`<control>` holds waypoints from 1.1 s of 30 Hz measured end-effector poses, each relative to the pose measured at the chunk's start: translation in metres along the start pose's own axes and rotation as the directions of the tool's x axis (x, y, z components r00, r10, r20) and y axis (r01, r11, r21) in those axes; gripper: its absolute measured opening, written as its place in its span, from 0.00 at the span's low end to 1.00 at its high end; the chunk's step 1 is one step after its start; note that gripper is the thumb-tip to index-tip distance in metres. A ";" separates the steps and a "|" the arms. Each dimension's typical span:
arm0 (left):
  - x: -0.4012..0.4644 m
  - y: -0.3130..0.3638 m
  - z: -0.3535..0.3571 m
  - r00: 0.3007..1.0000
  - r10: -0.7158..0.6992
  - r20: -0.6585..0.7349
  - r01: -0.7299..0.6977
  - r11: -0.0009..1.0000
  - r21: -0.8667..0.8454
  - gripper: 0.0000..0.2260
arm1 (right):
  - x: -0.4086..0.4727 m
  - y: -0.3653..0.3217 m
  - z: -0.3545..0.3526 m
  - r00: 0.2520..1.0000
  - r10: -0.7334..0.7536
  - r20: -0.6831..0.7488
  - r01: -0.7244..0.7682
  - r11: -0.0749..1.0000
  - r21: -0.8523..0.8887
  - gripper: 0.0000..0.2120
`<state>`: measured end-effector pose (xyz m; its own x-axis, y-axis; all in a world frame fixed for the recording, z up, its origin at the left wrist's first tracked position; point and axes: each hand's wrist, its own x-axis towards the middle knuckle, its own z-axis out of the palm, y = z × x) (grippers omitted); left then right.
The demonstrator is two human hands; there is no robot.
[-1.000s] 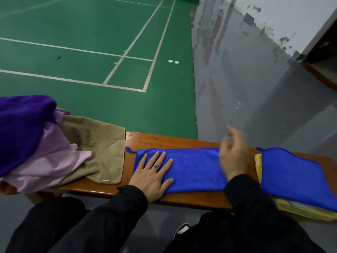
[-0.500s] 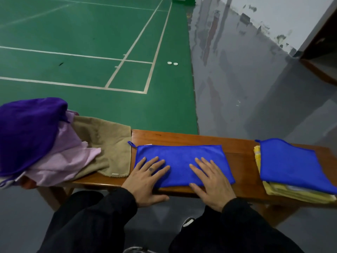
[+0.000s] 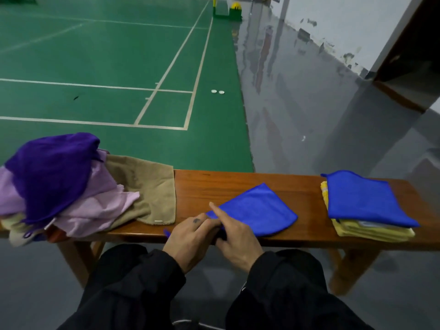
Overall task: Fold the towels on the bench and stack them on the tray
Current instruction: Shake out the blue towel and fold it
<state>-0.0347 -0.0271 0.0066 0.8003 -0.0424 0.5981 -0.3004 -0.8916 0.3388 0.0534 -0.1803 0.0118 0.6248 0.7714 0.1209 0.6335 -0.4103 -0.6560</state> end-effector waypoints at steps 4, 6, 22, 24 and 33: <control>0.024 0.012 -0.031 0.910 -0.411 0.061 0.398 0.819 -0.414 0.22 | 0.010 -0.035 -0.047 0.990 0.068 -0.127 -0.043 0.982 0.184 0.20; 0.030 0.005 -0.039 0.883 -0.418 0.212 0.468 0.757 -0.456 0.31 | 0.017 -0.045 -0.070 0.979 0.143 -0.144 -0.089 0.941 0.328 0.14; 0.071 0.028 -0.064 0.845 -0.464 0.264 0.439 0.324 -0.838 0.31 | 0.034 -0.062 -0.130 0.804 0.430 0.411 -0.494 0.096 0.864 0.24; 0.070 0.021 -0.064 0.836 -0.390 0.386 0.427 0.021 -0.904 0.40 | 0.036 -0.062 -0.131 0.782 0.444 0.438 -0.492 0.009 0.870 0.22; 0.076 0.030 -0.052 0.623 -0.683 0.382 0.537 0.017 -0.843 0.09 | 0.034 -0.064 -0.127 0.758 0.482 0.440 -0.488 -0.028 0.872 0.18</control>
<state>-0.0101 -0.0332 0.1002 0.9018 0.4100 -0.1364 -0.0134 0.3420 0.9396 0.0918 -0.1892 0.1528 0.5781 0.6009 -0.5520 -0.7209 0.0594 -0.6905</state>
